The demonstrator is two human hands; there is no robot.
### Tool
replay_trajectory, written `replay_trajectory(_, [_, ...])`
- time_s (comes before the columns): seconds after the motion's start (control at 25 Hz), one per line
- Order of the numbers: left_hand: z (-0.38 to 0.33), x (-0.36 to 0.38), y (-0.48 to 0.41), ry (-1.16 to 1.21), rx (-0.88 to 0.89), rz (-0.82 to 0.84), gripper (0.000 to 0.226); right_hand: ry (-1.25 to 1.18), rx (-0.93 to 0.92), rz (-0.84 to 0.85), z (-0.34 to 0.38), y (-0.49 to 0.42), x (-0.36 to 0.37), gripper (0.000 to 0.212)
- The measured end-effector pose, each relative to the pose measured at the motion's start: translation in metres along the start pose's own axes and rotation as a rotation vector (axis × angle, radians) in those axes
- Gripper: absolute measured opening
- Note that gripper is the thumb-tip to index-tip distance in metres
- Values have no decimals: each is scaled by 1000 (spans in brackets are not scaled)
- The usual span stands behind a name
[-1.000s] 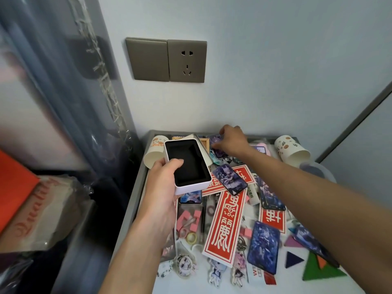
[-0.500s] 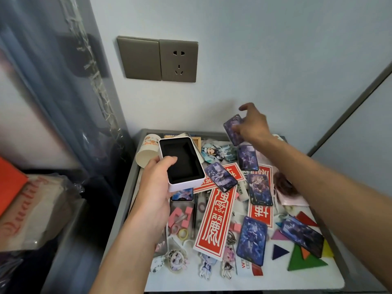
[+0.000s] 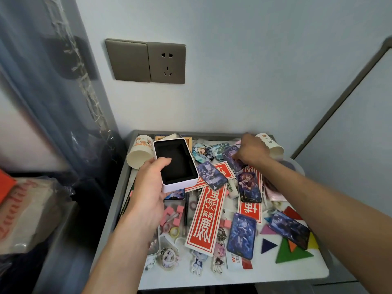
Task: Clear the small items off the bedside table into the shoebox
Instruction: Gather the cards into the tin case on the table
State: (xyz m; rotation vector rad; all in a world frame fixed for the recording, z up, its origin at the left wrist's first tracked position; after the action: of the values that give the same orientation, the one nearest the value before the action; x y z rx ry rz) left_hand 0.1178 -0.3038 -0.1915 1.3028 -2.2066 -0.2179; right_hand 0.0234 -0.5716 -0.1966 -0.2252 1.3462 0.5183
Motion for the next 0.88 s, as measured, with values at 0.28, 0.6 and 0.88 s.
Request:
replay_trajectory(0.28, [6,2,-3,2,-13,23,20,-747,-69,-101,18,30,-57,13])
replay_trajectory(0.6, [32,20,8,-119,-115,179,36,-1273,-124,214,36,126,-18,12])
replay_trajectory(0.88, [35,28,14,-82,-147,193,36,-1187,-107,273,38,124,-3,16])
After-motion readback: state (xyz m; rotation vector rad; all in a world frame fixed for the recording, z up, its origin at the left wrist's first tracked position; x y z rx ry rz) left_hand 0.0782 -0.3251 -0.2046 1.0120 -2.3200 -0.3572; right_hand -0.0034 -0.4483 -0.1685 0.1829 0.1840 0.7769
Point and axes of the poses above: each hand's wrist, its own y-axis away from the middle knuckle, its own x-axis out of the palm, z = x × y, the point moved 6 cm from there along -y, towards the middle knuckle, and after that the axes turned 2 degrees about z, right-handed, at the moved point
